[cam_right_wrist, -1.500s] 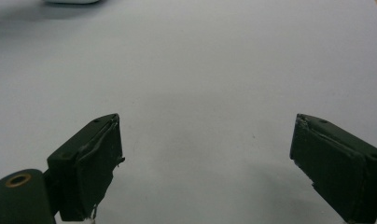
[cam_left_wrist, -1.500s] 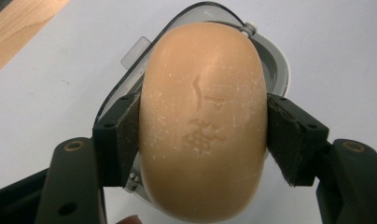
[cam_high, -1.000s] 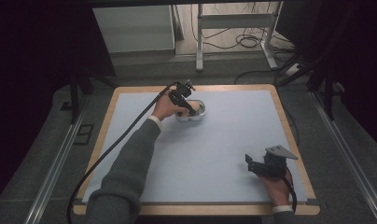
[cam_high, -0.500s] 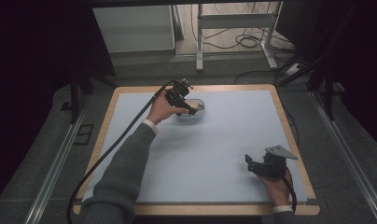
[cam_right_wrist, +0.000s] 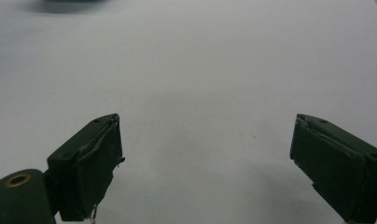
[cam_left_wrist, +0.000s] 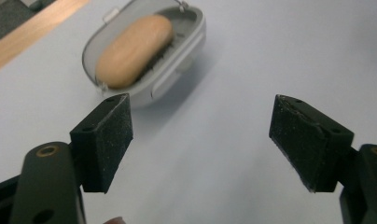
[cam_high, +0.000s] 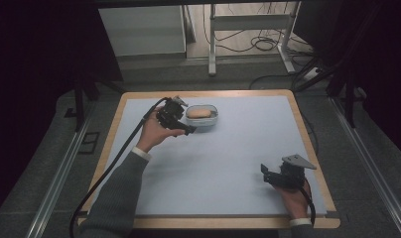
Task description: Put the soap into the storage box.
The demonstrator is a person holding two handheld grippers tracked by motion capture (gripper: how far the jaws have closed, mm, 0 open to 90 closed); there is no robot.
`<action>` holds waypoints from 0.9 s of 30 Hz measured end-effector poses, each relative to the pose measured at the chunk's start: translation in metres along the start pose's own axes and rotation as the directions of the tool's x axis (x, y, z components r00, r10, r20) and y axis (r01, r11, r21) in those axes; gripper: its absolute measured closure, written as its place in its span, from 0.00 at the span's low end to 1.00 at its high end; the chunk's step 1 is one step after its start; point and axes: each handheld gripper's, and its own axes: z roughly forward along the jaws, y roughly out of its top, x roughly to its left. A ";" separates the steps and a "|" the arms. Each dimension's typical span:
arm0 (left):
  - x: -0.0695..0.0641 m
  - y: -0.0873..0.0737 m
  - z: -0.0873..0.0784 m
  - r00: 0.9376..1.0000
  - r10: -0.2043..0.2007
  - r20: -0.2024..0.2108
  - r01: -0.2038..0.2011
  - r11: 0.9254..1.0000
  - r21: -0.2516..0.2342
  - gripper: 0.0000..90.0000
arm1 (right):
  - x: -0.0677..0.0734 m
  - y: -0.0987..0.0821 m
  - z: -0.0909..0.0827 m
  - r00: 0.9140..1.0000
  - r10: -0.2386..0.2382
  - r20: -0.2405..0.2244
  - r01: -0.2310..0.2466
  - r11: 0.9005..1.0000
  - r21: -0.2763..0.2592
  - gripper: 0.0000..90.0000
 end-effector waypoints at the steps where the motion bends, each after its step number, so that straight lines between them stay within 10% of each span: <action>1: -0.002 -0.008 -0.005 1.000 -0.006 0.001 0.006 1.000 -0.010 0.23 | 0.000 0.000 0.000 1.000 -0.001 0.000 0.001 1.000 -0.001 0.10; 18: -0.017 -0.131 -0.029 0.990 -0.140 0.000 0.140 0.989 -0.044 0.23 | 0.001 0.000 0.000 1.000 -0.009 0.007 0.009 1.000 0.000 0.10; 27: -0.016 -0.151 -0.033 0.982 -0.189 -0.004 0.189 0.980 -0.061 0.23 | 0.001 0.000 0.000 1.000 -0.013 0.010 0.013 1.000 0.001 0.10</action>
